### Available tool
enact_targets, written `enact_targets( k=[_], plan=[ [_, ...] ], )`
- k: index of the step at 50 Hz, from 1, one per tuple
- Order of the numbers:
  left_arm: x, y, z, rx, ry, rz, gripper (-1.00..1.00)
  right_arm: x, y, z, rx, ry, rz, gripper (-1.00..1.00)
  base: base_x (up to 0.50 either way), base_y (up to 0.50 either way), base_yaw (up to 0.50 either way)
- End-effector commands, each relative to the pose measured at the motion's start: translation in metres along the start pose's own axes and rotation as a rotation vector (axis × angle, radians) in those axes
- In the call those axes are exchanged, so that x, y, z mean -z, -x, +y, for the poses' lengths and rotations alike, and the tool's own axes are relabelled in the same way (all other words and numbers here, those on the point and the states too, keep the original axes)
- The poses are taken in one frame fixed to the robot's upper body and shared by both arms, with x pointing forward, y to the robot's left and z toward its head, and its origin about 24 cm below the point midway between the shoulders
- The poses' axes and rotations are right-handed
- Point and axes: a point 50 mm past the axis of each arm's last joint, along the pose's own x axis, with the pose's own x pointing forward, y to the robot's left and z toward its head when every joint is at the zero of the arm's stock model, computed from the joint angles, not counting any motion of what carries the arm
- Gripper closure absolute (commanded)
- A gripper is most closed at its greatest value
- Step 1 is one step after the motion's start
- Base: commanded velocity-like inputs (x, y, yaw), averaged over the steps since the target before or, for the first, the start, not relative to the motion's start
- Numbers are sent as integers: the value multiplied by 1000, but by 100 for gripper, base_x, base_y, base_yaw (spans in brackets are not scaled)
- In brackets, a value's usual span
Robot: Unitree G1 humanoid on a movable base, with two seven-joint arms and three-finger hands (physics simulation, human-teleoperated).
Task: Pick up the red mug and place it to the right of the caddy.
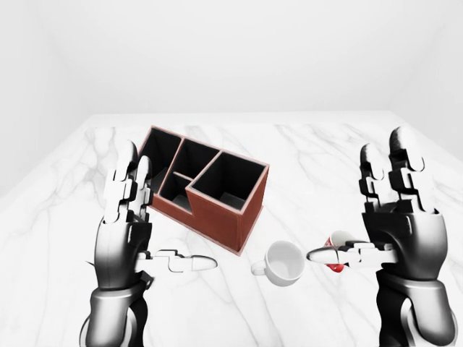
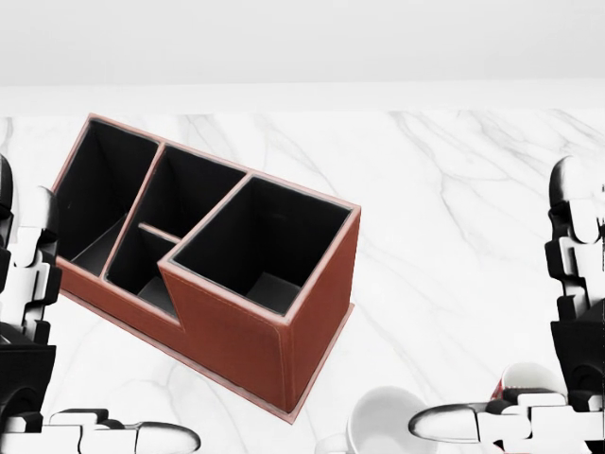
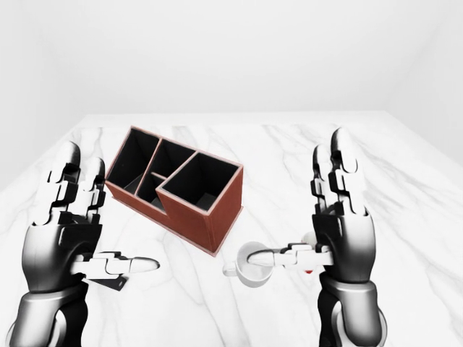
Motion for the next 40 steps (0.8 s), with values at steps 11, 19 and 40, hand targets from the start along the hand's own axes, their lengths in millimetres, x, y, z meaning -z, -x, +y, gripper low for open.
enact_targets(
  k=[11, 19, 40],
  plan=[
    [-1, -2, 3, -7, -7, -9, -100, -71, 1, -33, -94, 197, -281, -100, 0, 0, 0],
    [-2, -2, 4, -12, -16, -17, -100, -75, -1, -34, -181, 429, -262, -100, 0, 0, 0],
    [-1, -2, 5, -15, -21, -12, -100, -60, -22, -30, -356, 831, -106, -100, 0, 0, 0]
  ],
)
